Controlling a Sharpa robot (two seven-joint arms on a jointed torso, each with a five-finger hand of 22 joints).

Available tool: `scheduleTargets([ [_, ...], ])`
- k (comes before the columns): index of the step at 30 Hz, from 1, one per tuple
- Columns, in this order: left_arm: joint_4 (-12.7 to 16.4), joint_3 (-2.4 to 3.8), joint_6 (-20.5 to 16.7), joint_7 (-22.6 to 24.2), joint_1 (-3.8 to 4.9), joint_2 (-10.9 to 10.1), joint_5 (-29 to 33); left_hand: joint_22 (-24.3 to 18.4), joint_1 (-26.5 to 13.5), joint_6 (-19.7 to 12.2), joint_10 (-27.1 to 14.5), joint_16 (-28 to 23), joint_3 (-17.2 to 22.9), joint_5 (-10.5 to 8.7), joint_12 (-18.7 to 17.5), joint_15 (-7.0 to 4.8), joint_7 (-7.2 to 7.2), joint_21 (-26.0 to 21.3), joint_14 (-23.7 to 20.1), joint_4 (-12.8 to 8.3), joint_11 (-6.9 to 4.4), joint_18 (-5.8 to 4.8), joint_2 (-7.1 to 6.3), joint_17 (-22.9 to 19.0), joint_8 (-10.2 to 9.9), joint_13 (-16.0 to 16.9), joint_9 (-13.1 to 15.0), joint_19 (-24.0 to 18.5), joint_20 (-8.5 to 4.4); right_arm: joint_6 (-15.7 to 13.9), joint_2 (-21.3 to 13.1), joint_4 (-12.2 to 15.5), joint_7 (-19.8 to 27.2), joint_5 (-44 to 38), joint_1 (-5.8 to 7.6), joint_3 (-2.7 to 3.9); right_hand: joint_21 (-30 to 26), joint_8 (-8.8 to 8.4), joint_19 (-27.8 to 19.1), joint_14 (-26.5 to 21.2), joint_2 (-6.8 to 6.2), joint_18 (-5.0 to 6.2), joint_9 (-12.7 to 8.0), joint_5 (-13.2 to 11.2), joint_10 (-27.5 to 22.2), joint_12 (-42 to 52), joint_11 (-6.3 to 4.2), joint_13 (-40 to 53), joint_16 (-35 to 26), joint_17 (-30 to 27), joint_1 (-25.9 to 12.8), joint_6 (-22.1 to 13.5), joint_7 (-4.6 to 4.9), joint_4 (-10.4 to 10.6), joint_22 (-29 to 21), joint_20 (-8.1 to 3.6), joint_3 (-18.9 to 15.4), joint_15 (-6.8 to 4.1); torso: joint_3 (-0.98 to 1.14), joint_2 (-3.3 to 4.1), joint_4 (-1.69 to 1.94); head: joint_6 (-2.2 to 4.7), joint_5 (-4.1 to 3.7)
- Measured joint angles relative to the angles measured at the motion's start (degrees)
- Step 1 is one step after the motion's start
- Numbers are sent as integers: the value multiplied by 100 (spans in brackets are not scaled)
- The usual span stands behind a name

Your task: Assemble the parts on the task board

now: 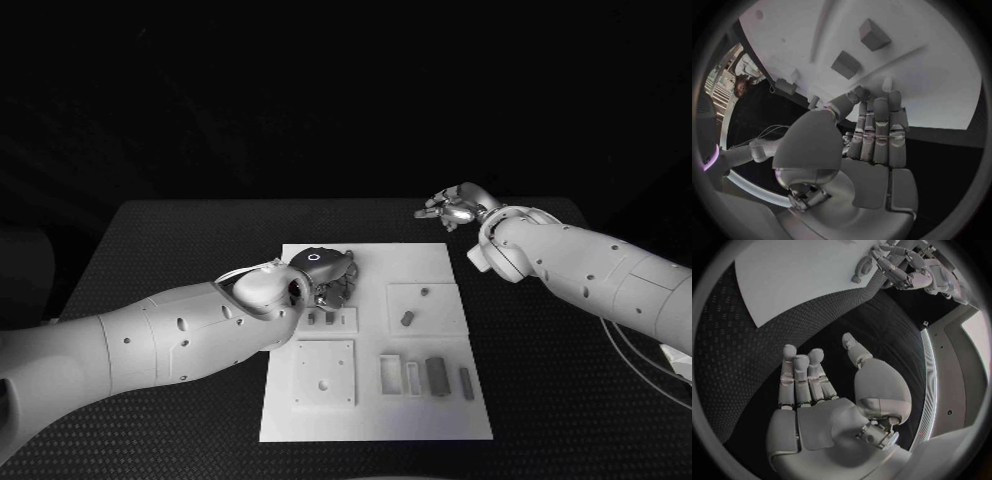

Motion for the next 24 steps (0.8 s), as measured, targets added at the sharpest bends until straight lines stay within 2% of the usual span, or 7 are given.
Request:
scheduleTargets([
  [5, 37, 1, 7, 10, 1, -20, -1, 5, 0, 66, 75, 83, 16, 0, 0, -40, -5, 44, 41, 16, -20, 0, 0, 42, 23, 29, -7, 39, -39, 1, -2, -3, 1, 0, -1, 0, 0, 0, 0, -8, 0, 0, 0, 0, 0, 0, 0, 0, 0, 0, 0, 0, 0, 0, 0, 0, 0, -8, 2, 0, -1, -4, -1],
  [12, -16, -1, 19, 24, 1, 1, -2, 5, 0, 66, 77, 84, 16, 0, 0, -40, -5, 67, 41, 16, -20, 0, 0, 57, 23, 36, -27, 39, -38, 2, 2, -4, 1, 1, -3, 0, 0, 0, 0, -8, 0, 0, 0, 0, 0, 0, 0, 0, 0, 0, 0, 0, 0, 0, -1, 0, 0, -7, 2, -1, 1, -16, -10],
  [15, -68, -7, 36, 25, -1, 28, -2, 3, -41, 65, 77, 110, -8, 0, -1, -40, -4, 67, 41, 39, -20, 0, -41, 66, 23, 35, -43, 39, -38, 2, 4, -3, 2, 1, -4, 0, 0, 0, 0, -8, 0, 0, 0, 0, 0, 0, 0, -1, 0, 0, 0, 0, 0, 0, -1, 0, 0, -6, 2, -2, 1, -16, -10],
  [19, -129, -16, 69, 7, 4, 84, -2, 3, -184, -54, 15, 110, -79, 0, -80, -30, 71, 67, 32, 110, 15, -1, -123, 73, -51, 66, -83, 39, -38, 3, 5, -2, 2, 1, -5, 0, 0, 0, 0, -9, 0, 0, 0, 0, 0, 0, 0, -5, 0, 0, 0, 0, 0, 0, -1, 0, 0, -6, 1, -2, -1, -16, -8],
  [24, -150, -35, 79, 6, 17, 107, -5, 2, -219, -71, -27, 110, -96, 0, -141, -18, 85, 67, 20, 127, 25, -2, -158, 73, -51, 64, -89, 39, -37, 3, 6, 0, 3, 1, -5, 0, 0, 0, 0, -9, 0, 0, 0, 0, 0, 0, 0, -5, 0, 0, 0, 0, 0, 0, -1, 0, 0, -5, 0, -1, -2, -26, -20],
])
